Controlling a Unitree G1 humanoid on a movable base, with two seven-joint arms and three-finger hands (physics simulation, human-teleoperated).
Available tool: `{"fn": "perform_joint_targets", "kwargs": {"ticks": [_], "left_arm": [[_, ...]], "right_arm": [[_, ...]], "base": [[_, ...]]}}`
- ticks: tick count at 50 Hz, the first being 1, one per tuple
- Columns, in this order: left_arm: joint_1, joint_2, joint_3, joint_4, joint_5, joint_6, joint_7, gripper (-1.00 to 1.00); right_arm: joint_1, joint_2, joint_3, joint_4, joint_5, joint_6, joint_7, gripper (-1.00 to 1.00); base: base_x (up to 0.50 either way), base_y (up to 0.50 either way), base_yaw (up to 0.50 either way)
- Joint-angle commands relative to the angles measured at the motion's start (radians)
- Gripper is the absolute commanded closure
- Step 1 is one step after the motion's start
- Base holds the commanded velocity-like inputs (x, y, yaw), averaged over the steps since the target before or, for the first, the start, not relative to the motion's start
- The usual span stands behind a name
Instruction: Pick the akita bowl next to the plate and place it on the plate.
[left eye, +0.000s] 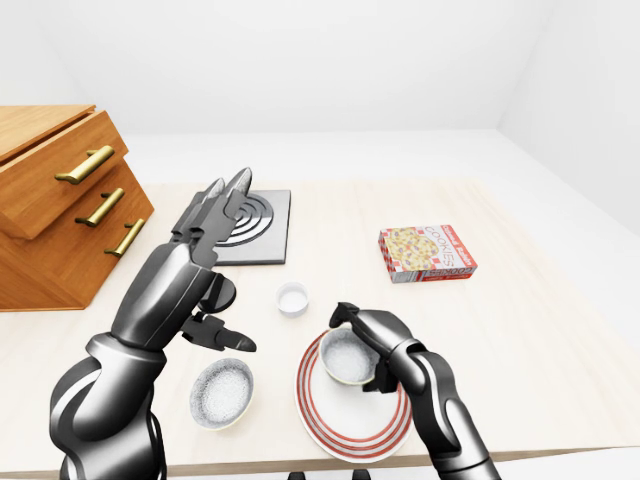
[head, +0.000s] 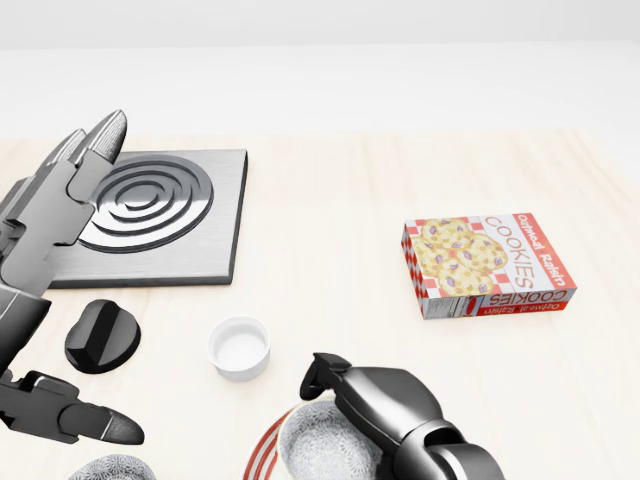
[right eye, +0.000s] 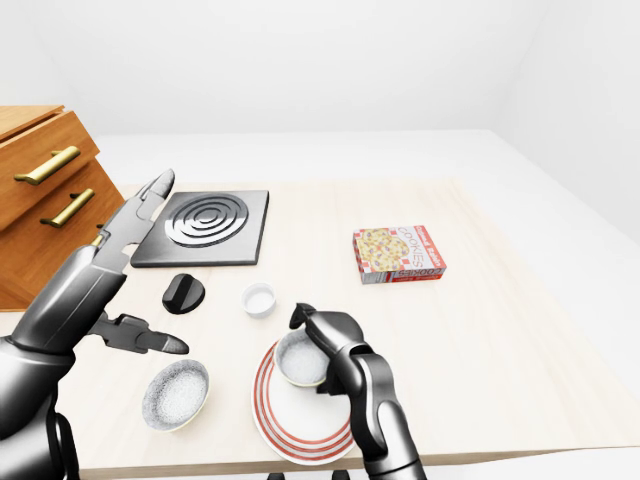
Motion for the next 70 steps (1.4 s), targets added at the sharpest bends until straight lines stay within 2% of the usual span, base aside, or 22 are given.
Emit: {"fn": "perform_joint_targets", "kwargs": {"ticks": [1, 2, 37, 44, 50, 54, 61, 65, 70], "left_arm": [[-0.003, 0.002, -0.001, -0.003, 0.003, 0.0, -0.003, -1.0], [-0.002, 0.001, -0.001, 0.0, 0.003, 0.0, -0.002, -1.0], [0.008, -0.004, 0.0, 0.014, 0.007, 0.0, 0.001, -1.0], [0.003, -0.001, -0.002, 0.008, 0.011, 0.0, -0.004, -1.0], [0.002, -0.001, -0.002, 0.007, 0.011, 0.0, -0.005, -1.0], [0.0, 0.0, -0.004, 0.0, 0.014, 0.0, -0.009, -1.0], [0.001, -0.001, -0.001, 0.011, 0.009, 0.0, -0.003, -1.0], [0.001, 0.0, -0.001, 0.006, 0.01, 0.0, -0.006, -1.0], [0.001, 0.0, -0.003, 0.004, 0.013, 0.0, -0.008, -1.0]], "right_arm": [[-0.012, 0.0, 0.012, -0.007, 0.111, 0.0, 0.032, -0.62], [-0.016, -0.002, 0.011, -0.004, 0.111, 0.0, 0.031, -1.0], [-0.019, 0.002, 0.013, -0.017, 0.092, 0.0, 0.043, -1.0], [-0.021, 0.003, 0.012, -0.037, 0.085, 0.0, 0.067, -1.0], [-0.034, 0.0, 0.003, -0.088, 0.065, 0.0, 0.134, -1.0], [-0.085, 0.001, -0.025, -0.147, 0.046, 0.0, 0.134, -1.0], [-0.162, 0.003, -0.07, -0.39, -0.047, 0.0, 0.134, -1.0], [-0.242, -0.002, -0.127, -0.509, -0.089, 0.0, 0.134, -1.0], [-0.352, -0.061, -0.222, -0.559, -0.072, 0.0, 0.134, -1.0]], "base": [[0.0, 0.0, 0.0], [0.0, 0.0, 0.0], [0.0, 0.0, 0.0], [0.0, 0.0, 0.0], [0.0, 0.0, 0.0], [0.0, 0.0, 0.0], [0.0, 0.0, 0.0], [0.0, 0.0, 0.0], [0.0, 0.0, 0.0]]}}
